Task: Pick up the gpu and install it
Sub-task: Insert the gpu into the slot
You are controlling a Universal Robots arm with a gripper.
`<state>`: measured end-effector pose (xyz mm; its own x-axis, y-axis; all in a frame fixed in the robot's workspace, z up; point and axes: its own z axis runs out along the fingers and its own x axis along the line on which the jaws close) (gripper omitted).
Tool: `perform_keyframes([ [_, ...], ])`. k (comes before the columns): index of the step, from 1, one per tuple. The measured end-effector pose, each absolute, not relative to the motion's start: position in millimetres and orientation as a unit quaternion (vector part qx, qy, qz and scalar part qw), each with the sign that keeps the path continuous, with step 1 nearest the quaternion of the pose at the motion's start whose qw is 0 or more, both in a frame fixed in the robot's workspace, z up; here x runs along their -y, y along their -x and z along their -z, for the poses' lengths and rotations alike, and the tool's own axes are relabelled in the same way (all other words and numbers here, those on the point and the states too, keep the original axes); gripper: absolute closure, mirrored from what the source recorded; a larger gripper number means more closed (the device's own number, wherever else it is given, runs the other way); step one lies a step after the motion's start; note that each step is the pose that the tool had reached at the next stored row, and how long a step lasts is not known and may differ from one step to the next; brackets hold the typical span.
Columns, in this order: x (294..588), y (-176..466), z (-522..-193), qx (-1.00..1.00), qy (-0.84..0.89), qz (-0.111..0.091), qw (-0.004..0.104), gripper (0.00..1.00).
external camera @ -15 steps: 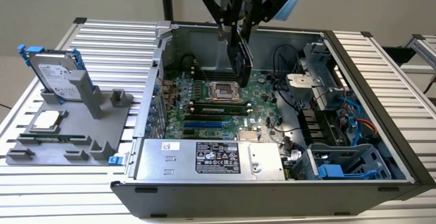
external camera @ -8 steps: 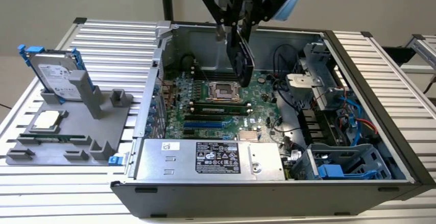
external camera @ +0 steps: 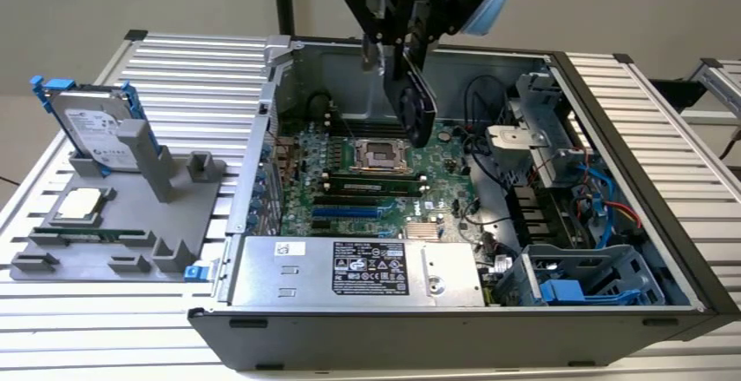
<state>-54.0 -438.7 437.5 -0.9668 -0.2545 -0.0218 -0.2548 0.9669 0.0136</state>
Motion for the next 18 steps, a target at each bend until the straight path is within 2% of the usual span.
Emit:
perform_keyframes([
  [18, 438.7, 54.0, -437.5, -0.976, 0.217, -0.009, 0.009, 1.00],
])
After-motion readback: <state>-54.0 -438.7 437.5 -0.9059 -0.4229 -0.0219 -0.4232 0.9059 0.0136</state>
